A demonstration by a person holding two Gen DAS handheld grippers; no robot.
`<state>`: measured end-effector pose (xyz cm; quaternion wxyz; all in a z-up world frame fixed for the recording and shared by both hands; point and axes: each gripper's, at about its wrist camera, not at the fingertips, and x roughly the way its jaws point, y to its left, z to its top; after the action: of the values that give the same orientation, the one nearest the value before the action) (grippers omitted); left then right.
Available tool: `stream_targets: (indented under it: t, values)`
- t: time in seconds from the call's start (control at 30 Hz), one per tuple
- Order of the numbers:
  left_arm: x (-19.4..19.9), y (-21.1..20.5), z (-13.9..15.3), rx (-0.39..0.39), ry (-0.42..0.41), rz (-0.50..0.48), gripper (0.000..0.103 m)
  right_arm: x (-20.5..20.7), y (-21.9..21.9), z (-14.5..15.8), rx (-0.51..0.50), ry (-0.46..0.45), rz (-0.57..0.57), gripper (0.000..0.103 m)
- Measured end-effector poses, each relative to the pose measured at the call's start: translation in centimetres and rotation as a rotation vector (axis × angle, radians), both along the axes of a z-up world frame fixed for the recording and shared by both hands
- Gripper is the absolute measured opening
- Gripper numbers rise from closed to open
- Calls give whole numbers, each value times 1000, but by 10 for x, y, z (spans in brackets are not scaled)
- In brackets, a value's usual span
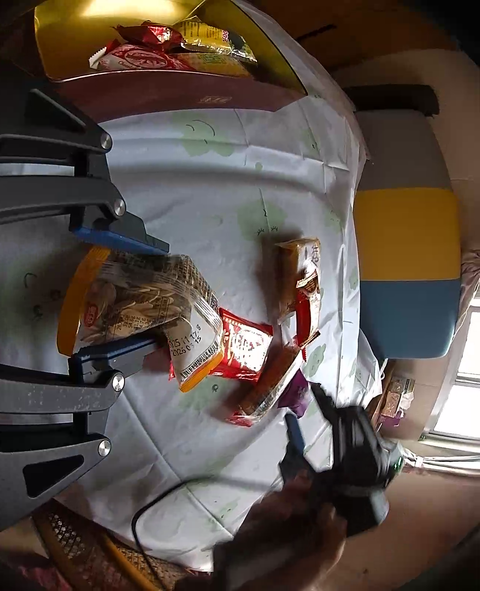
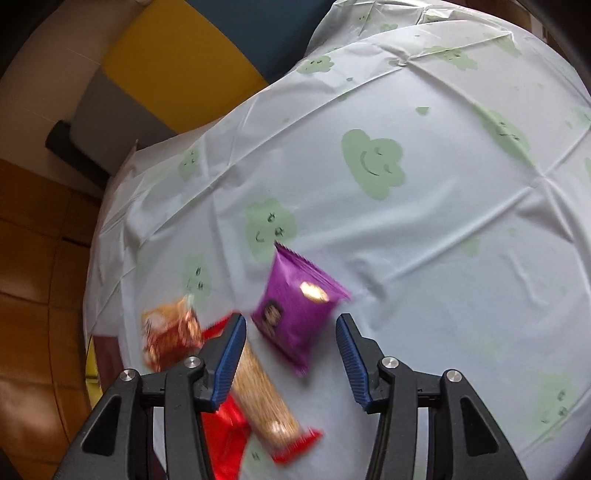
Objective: Organize snacks
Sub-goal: 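Grasp the purple packet with the right gripper while the left gripper holds the seed bag, then carry the seed bag into the gold tin and open the left gripper while the right holds the purple packet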
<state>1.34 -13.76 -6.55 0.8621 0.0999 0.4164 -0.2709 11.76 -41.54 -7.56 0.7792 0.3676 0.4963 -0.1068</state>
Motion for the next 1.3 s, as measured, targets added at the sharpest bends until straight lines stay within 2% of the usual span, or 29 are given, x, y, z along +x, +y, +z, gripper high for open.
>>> stream_targets:
  t: [0.07,0.1,0.13,0.2,0.27,0.5,0.57,0.63,0.7,0.8,1.13,1.3]
  values:
    - [-2,0,0,2,-3,-3,42,12,5,-5,-43,26,1,51]
    - [-2,0,0,0,-2,-4,42,18,11,-7,-83,49,11,46]
    - [-2,1,0,-5,0,-5,42,23,16,-6,-141,63,27,41]
    - [1,2,-1,-15,6,-4,42,31,33,-3,-276,75,100,39]
    - [1,2,-2,-20,6,-5,42,34,43,-1,-356,79,165,38]
    - [1,5,-1,-35,6,-4,42,23,48,13,-502,125,308,37]
    - [1,6,0,-37,7,3,42,13,44,11,-578,169,343,37]
    - [2,6,3,-48,10,10,42,5,38,1,-562,188,368,37]
    - [2,8,5,-55,15,15,41,-3,31,-4,-521,155,359,38]
    - [2,10,10,-69,25,21,40,-2,26,-7,-488,154,359,39]
    - [-2,20,33,-144,30,40,40,-10,39,-7,-599,139,416,38]
    - [1,37,52,-193,27,83,39,-15,60,-3,-648,139,442,38]
